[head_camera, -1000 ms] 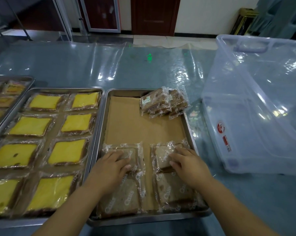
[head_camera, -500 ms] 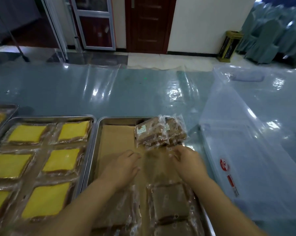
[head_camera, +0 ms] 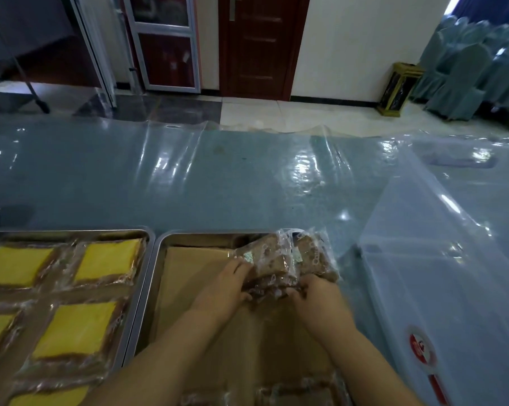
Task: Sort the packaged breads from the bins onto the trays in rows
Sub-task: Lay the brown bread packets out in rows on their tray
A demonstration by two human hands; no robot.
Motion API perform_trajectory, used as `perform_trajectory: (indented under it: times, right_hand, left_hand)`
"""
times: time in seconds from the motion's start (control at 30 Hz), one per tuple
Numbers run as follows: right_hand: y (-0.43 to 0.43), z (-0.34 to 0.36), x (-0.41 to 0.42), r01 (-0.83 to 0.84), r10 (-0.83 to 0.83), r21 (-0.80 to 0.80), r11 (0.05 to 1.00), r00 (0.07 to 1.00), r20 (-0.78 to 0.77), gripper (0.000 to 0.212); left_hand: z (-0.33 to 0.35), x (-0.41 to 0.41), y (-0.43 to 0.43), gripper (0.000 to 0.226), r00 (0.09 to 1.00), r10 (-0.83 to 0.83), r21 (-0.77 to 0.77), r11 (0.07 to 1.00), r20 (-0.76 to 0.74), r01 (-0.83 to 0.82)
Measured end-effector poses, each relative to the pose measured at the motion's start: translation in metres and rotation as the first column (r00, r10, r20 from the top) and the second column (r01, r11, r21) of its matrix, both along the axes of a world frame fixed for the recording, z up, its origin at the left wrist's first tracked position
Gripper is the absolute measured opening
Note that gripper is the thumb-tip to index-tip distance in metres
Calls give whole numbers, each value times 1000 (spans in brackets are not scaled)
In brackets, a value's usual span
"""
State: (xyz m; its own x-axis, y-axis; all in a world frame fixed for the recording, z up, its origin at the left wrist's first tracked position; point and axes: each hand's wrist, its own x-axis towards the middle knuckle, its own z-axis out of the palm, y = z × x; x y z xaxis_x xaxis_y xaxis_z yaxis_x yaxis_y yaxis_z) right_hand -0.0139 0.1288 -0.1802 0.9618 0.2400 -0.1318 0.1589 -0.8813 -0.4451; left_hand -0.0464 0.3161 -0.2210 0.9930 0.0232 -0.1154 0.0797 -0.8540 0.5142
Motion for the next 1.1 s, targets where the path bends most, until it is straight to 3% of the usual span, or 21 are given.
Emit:
perform_trajectory:
  times: [0.13, 0.43, 0.63, 0.83, 0.97, 1.1]
  right_hand:
    - [1, -5, -5, 79, -74, 101, 992, 996, -45, 8]
    - [-2, -8, -31, 257, -237, 458, 851, 966, -101, 22]
    - [-6, 7, -43, 190, -206, 539, 821, 978, -32, 27]
    - [-21, 20, -50, 67, -132, 534, 843, 988, 84, 32]
    - [-39, 26, -53, 16, -65, 402, 916, 992, 108, 41]
    - [-45, 27, -55, 67, -93, 293, 954, 993, 74, 42]
  left_hand:
    - [2, -11, 5, 46, 996, 12, -15, 1000, 89, -10]
    - [42, -64, 22, 28, 940, 184, -255, 961, 288, -110]
    - [53, -88, 37, 27, 935, 304, -329, 915, 181, -234]
    - [43, -101, 54, 30, 932, 338, -186, 932, 132, -311]
    - [39, -106, 55, 35, 910, 375, -63, 927, 174, -370]
    - [35, -109, 39, 33, 929, 284, 85, 947, 238, -311]
